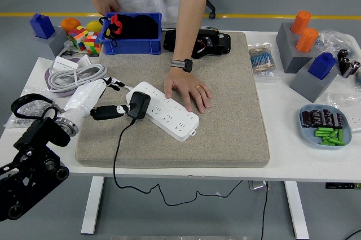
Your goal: Press the white button,pick up the black plug,place it near the board,insert it into the board
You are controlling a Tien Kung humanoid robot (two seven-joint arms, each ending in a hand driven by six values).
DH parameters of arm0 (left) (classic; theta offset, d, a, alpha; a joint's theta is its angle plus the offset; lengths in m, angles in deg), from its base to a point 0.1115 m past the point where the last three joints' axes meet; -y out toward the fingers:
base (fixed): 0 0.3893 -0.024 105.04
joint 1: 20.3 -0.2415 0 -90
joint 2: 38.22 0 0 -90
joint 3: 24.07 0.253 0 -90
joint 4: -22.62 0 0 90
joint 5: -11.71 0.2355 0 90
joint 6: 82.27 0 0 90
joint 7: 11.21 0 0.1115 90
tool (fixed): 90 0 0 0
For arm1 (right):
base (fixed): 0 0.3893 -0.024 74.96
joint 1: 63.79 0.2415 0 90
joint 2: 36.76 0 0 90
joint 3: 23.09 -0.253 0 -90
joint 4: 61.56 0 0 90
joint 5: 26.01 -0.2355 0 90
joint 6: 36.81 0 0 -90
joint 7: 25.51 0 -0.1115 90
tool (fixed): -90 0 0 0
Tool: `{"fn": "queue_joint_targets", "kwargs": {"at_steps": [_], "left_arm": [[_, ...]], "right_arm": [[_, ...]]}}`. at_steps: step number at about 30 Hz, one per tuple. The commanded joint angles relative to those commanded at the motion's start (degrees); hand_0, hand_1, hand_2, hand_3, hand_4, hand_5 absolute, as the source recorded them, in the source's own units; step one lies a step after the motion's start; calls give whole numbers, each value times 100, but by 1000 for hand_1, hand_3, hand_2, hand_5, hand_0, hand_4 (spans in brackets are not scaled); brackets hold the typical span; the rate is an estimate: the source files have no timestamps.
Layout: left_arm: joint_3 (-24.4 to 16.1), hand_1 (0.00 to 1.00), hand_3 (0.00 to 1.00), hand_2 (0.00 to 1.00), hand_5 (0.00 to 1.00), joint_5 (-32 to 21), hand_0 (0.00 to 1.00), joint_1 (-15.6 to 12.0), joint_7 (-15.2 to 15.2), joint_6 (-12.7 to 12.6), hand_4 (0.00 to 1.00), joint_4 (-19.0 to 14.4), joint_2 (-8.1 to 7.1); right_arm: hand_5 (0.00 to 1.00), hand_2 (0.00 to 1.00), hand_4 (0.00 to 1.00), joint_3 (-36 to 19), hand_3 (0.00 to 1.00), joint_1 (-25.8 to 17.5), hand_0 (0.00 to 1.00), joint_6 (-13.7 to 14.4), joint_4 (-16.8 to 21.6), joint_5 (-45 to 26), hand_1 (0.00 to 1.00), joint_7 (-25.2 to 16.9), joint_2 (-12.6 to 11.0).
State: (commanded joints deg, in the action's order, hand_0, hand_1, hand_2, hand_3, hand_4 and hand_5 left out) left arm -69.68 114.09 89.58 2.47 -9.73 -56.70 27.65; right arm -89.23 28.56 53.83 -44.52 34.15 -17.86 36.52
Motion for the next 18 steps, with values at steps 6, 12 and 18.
{"fn": "queue_joint_targets", "kwargs": {"at_steps": [6,12,18], "left_arm": [[182,831,750,749,580,27,865,15,-50,-19,882,-20,35],[289,835,749,754,579,32,867,38,-39,-13,883,9,83],[375,837,749,758,576,21,867,105,-31,-12,882,69,137]], "right_arm": [[412,609,687,11,593,-19,630,-3,-3,-3,628,-3,6],[411,609,687,6,593,-31,630,-4,-2,-3,628,-5,8],[410,608,687,-15,592,-30,630,-3,1,-7,628,-9,19]]}}
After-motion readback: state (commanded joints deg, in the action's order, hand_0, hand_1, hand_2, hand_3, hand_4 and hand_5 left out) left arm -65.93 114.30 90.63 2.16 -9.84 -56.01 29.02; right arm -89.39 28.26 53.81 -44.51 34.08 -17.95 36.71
